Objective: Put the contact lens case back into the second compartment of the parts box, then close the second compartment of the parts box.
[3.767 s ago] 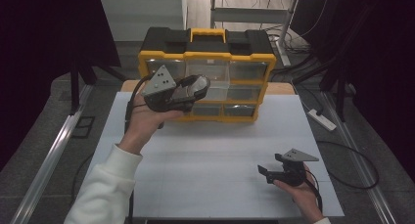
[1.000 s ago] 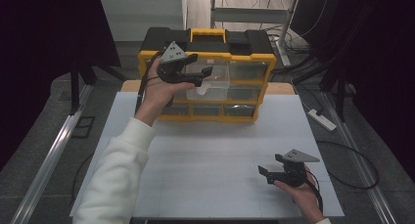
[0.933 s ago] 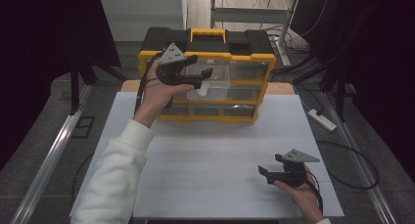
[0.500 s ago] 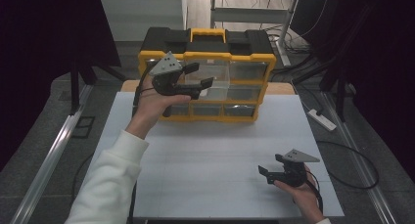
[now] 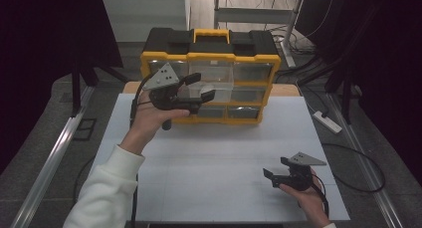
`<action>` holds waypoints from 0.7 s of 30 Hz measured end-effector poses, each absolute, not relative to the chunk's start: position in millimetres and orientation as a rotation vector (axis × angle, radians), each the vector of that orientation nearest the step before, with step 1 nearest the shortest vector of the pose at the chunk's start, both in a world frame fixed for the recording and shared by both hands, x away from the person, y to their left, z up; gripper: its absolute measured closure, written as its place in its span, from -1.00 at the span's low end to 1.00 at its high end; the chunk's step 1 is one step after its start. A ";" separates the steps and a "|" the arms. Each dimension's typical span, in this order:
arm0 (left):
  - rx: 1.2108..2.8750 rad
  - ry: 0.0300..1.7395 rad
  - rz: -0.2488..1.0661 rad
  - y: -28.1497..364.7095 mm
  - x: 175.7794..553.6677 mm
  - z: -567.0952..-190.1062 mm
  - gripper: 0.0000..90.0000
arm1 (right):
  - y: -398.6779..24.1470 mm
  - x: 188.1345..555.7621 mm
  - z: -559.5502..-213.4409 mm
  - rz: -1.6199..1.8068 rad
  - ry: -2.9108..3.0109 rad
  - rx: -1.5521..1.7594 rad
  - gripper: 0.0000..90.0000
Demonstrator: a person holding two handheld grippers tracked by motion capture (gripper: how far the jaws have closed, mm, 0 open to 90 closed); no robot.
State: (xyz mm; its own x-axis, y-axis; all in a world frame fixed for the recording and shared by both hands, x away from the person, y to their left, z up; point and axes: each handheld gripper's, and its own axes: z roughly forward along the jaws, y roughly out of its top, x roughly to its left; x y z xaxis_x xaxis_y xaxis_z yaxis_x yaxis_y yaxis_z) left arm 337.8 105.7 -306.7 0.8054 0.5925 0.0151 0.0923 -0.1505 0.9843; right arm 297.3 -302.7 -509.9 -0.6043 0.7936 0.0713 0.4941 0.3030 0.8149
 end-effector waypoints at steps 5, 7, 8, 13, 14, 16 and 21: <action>1.695 0.531 0.450 105.3 332.7 -312.0 -0.33 | -303.8 297.1 -509.6 1.205 2.226 1.159 -0.71; 1.698 0.526 0.448 104.5 329.5 -314.2 -0.35 | -303.9 297.1 -509.8 1.203 2.226 1.156 -0.71; 1.698 0.522 0.446 104.2 328.0 -315.3 -0.35 | -303.6 296.8 -509.5 1.202 2.227 1.157 -0.71; 1.710 0.510 0.442 103.9 321.1 -320.1 -0.36 | -303.1 296.3 -509.5 1.202 2.229 1.152 -0.71; 1.711 0.509 0.441 103.8 319.6 -320.8 -0.37 | -303.2 296.4 -509.6 1.202 2.230 1.152 -0.71; 1.711 0.503 0.436 103.5 316.7 -322.0 -0.41 | -303.5 296.6 -509.6 1.202 2.230 1.154 -0.71; 1.718 0.500 0.429 102.2 311.7 -324.7 -0.46 | -304.3 296.7 -509.4 1.205 2.226 1.153 -0.71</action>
